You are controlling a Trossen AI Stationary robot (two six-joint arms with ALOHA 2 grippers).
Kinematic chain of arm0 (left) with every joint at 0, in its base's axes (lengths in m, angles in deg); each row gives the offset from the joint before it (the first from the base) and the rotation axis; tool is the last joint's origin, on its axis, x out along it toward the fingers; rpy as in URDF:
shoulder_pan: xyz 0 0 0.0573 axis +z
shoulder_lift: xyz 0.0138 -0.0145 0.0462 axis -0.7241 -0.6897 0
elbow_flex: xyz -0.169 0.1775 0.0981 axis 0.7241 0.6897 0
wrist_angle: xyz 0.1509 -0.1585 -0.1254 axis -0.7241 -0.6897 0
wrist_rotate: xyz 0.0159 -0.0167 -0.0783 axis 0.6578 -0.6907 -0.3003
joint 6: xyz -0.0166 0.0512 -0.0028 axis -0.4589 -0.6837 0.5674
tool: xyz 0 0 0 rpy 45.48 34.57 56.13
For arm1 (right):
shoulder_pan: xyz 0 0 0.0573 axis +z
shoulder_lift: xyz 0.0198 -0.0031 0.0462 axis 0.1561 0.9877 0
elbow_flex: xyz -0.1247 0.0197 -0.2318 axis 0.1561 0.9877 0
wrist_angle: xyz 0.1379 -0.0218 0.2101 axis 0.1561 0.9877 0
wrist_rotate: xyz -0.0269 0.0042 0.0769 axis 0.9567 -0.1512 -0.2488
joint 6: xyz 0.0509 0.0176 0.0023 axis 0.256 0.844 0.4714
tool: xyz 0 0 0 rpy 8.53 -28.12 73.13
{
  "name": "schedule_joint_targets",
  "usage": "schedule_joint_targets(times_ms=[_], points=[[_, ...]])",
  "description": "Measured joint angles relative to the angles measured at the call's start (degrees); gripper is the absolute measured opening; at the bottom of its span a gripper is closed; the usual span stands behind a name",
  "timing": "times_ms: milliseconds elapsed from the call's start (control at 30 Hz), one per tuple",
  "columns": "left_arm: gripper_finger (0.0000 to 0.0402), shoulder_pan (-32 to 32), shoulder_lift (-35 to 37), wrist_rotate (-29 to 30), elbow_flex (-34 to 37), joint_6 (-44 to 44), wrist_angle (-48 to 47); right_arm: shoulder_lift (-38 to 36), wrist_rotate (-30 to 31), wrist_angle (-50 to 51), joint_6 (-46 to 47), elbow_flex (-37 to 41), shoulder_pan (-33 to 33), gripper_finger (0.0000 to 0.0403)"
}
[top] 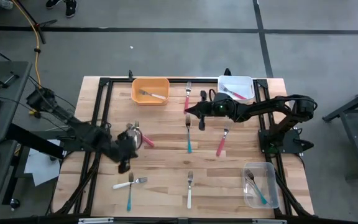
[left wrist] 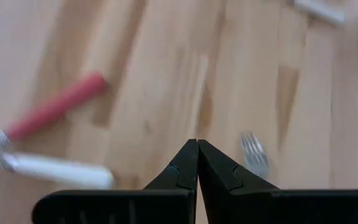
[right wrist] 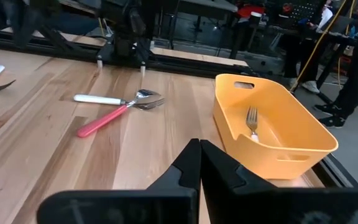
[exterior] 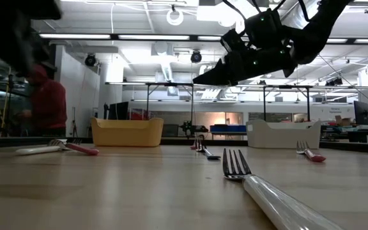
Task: Sort silverware by color (type)
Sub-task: Put the bottom left white fork into the yellow bin
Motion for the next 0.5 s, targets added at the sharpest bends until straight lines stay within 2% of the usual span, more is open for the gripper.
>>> schedule_joint_targets(times_ms=[167, 400, 500], points=[[0.0000, -8.7, -7.3, -0.1, -5.3, 12.9, -6.0, 0.0, 0.0, 0.8, 0.0, 0.0, 0.0, 0.0000], [0.0005, -16.5, -16.4, -6.3, -7.9, 28.8, -5.2, 0.0, 0.0, 0.8, 0.2, 0.0, 0.0, 0.0000], [0.0025, -18.1, -19.8, -7.9, -7.9, 30.7, -3.3, 0.0, 0.0, 0.8, 0.2, 0.0, 0.0, 0.0000]])
